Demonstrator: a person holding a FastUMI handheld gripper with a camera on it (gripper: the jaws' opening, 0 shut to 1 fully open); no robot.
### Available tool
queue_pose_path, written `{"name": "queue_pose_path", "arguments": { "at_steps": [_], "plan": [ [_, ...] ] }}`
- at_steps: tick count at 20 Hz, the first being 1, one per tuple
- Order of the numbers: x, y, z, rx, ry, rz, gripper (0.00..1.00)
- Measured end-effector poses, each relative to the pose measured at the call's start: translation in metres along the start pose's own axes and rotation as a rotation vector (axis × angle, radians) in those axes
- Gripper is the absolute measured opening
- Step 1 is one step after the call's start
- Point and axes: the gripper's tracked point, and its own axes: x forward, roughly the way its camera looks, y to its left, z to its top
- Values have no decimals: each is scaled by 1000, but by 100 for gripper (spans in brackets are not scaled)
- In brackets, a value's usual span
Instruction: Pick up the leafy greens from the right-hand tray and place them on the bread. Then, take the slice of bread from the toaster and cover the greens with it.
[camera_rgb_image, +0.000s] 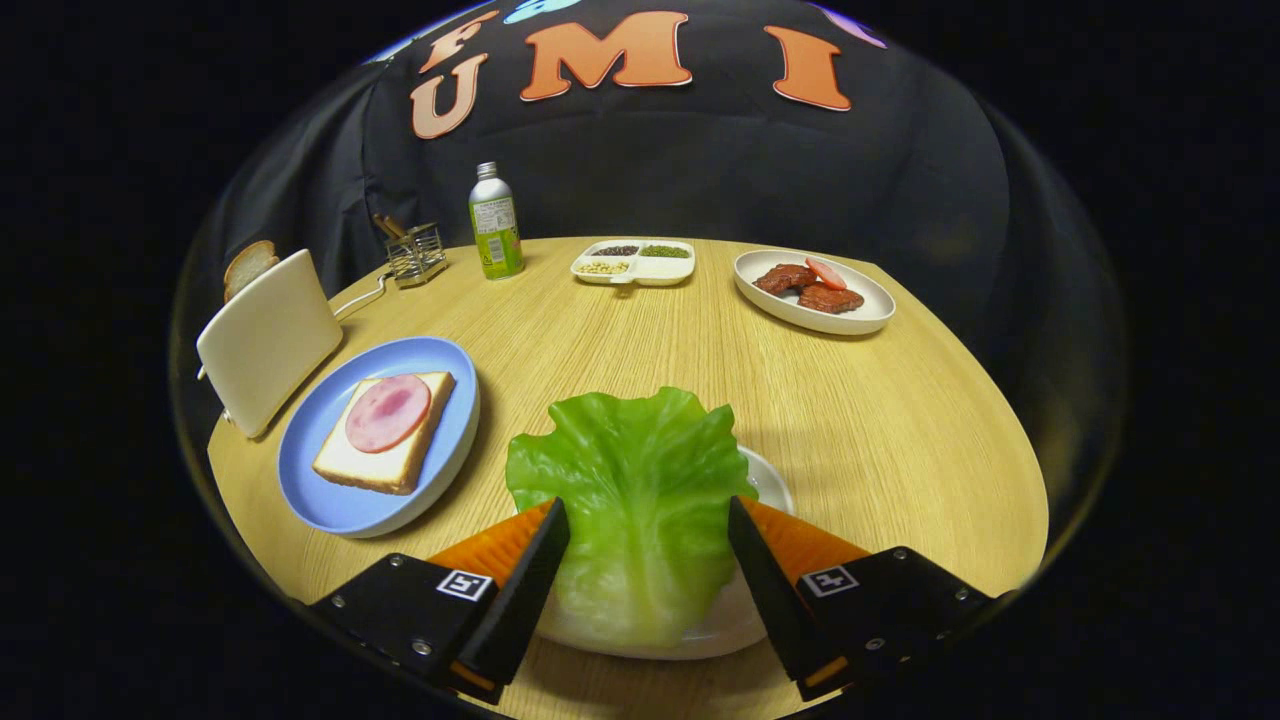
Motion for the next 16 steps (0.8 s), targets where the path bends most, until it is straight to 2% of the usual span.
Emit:
{"name": "queue_pose_path", "arguments": {
  "at_steps": [1, 3, 4, 5, 7, 10, 14, 16],
  "plan": [
    [0, 2, 1, -9, 0, 7, 95],
    [1, 6, 1, -24, 0, 21, 84],
    [1, 8, 2, -29, -1, 24, 74],
    [1, 10, 1, -34, 0, 26, 70],
    [2, 12, 3, -41, 1, 26, 54],
    [5, 10, 4, -35, 7, 10, 24],
    [-2, 4, 19, 38, 9, -4, 8],
    [-9, 7, 30, 65, -10, 11, 8]
  ]
}}
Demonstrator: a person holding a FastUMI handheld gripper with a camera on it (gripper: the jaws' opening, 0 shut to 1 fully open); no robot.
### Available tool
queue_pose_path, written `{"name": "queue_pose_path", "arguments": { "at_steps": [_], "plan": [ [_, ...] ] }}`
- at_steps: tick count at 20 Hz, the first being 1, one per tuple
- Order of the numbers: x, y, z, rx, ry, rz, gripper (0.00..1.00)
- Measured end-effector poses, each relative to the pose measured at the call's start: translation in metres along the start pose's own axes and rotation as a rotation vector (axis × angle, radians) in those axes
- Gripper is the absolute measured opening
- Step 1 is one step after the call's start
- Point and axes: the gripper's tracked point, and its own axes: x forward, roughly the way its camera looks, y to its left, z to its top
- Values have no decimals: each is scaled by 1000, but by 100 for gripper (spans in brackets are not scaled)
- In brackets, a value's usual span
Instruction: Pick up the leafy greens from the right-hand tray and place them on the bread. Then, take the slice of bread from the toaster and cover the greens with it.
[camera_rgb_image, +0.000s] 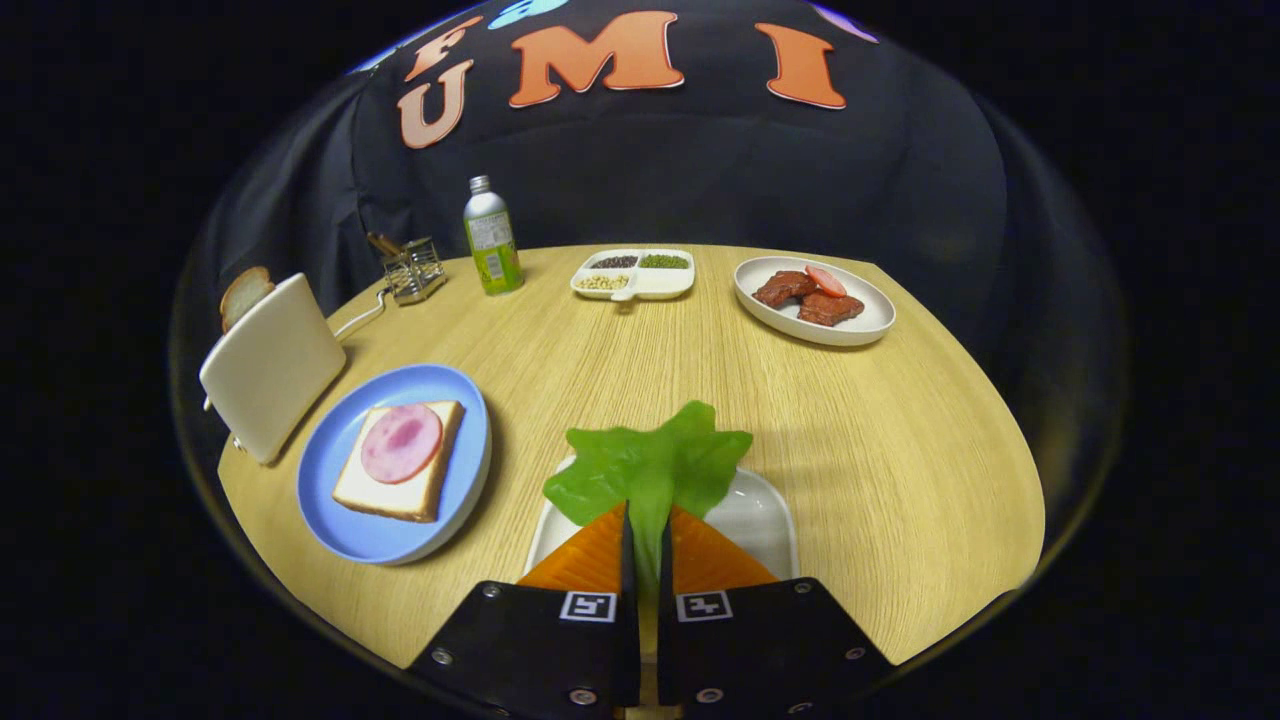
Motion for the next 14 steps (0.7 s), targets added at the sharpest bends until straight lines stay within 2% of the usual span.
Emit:
{"name": "queue_pose_path", "arguments": {
  "at_steps": [4, 14],
  "plan": [
    [-15, 8, 26, -30, -46, 3, 8],
    [-45, 78, 80, -86, -143, 106, 8]
  ]
}}
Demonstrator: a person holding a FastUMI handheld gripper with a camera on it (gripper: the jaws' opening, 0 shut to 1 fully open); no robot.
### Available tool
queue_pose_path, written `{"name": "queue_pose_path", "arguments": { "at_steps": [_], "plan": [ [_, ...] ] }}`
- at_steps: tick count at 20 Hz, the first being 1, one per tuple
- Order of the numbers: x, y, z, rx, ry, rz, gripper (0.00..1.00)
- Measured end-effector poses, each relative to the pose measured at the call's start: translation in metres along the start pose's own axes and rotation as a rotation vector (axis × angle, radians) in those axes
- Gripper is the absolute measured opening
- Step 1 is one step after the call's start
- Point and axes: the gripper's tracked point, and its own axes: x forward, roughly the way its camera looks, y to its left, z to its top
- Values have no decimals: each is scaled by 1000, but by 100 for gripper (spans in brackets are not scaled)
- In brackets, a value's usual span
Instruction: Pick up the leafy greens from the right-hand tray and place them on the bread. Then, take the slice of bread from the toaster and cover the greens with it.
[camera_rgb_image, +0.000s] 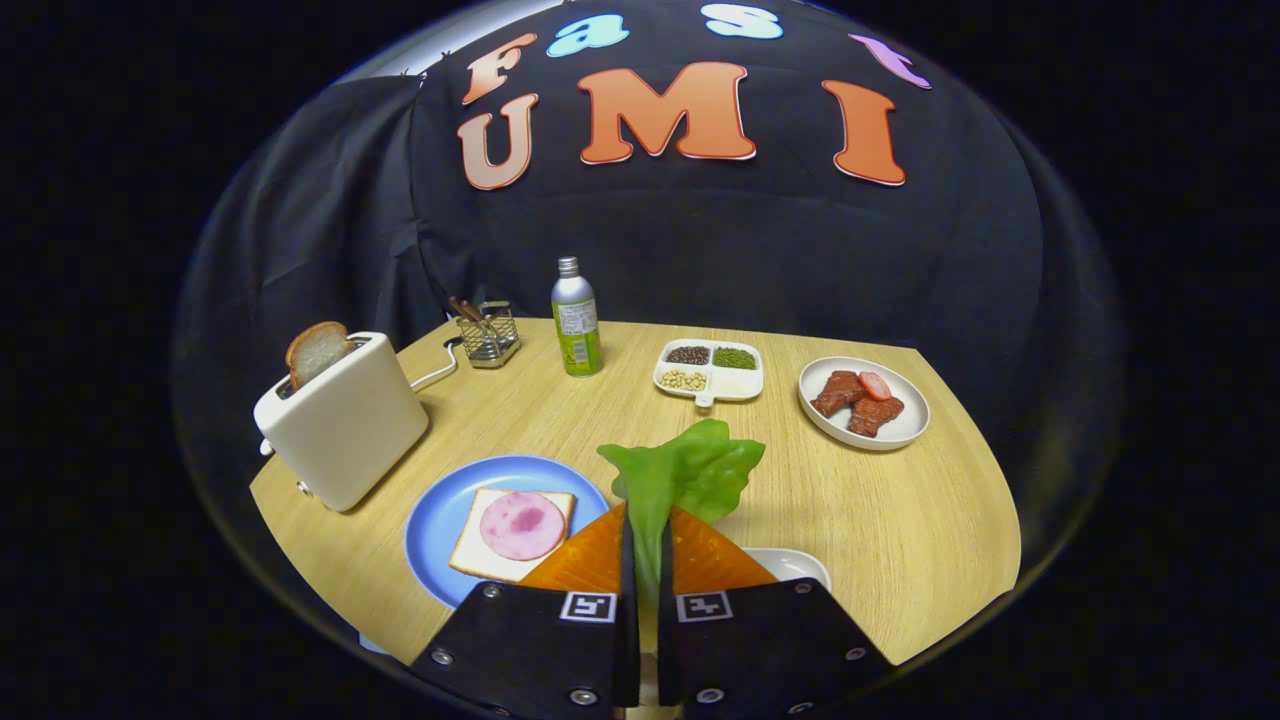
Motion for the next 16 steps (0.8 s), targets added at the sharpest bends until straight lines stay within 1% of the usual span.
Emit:
{"name": "queue_pose_path", "arguments": {
  "at_steps": [5, 12, 16],
  "plan": [
    [0, 36, 13, -29, -22, 56, 8],
    [11, 80, 10, -56, -1, 125, 8],
    [20, 98, 1, -63, 33, 158, 8]
  ]
}}
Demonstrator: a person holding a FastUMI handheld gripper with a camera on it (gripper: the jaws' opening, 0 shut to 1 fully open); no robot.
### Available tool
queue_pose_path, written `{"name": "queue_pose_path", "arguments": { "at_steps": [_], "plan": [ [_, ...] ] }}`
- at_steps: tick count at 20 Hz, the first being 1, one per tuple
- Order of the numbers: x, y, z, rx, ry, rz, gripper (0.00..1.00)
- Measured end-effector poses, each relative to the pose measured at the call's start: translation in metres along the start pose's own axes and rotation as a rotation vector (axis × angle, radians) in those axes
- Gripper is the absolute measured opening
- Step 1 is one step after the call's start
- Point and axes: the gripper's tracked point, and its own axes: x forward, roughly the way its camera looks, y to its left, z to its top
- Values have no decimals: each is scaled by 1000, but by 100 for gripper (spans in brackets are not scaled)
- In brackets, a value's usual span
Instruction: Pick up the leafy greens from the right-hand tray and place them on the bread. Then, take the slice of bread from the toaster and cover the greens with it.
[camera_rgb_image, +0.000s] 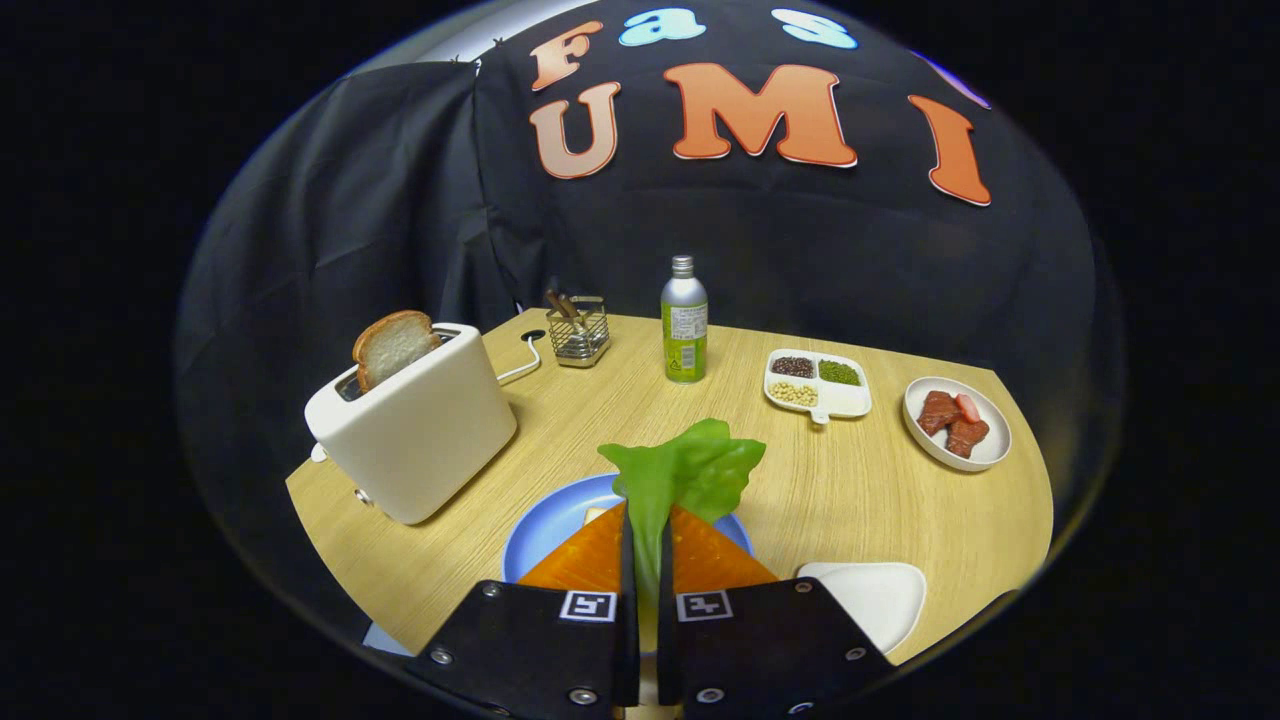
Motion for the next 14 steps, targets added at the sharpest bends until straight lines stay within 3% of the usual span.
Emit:
{"name": "queue_pose_path", "arguments": {
  "at_steps": [14],
  "plan": [
    [39, 16, -52, -41, 147, 20, 9]
  ]
}}
